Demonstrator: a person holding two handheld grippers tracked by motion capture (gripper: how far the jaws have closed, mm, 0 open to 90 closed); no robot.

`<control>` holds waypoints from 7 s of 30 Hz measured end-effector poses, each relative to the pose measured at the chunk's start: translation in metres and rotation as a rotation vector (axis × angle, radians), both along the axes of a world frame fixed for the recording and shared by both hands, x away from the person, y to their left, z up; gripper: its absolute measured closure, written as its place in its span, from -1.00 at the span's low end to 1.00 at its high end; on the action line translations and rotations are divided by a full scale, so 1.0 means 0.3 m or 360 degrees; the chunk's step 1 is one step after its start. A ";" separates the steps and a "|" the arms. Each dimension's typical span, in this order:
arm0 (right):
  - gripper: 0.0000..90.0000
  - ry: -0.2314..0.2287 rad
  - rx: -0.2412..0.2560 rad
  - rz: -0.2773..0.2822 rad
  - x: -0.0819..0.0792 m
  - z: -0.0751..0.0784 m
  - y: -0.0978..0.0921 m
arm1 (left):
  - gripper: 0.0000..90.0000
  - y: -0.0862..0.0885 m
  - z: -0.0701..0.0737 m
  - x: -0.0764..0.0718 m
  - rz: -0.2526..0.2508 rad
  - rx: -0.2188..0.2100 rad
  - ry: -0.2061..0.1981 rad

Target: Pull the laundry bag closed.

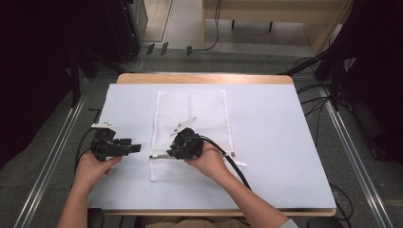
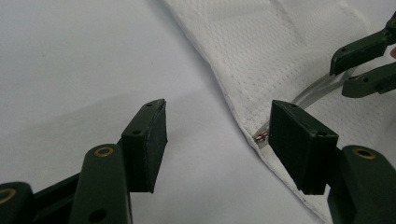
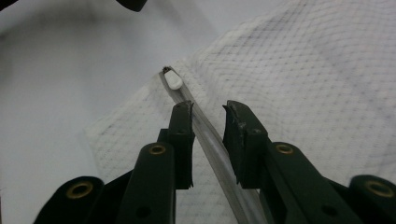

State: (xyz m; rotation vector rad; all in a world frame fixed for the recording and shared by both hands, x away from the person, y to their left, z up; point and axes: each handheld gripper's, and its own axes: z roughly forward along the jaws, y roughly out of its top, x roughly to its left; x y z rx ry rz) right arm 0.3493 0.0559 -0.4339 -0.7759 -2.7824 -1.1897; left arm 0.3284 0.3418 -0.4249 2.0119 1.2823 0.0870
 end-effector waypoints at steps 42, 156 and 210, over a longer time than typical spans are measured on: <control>0.74 0.0164 -0.0002 0.0055 0.033 -0.087 0.146 | -0.15 0.011 -0.001 -0.001 0.0011 -0.0012 -0.0003; 0.98 0.0104 0.0109 0.0186 0.038 0.003 0.156 | 0.98 -0.129 -0.032 0.012 -0.0435 0.0024 0.0256; 0.97 0.0116 0.0077 0.0104 0.068 -0.033 0.011 | 0.97 -0.097 -0.029 -0.008 -0.0467 -0.0045 0.0146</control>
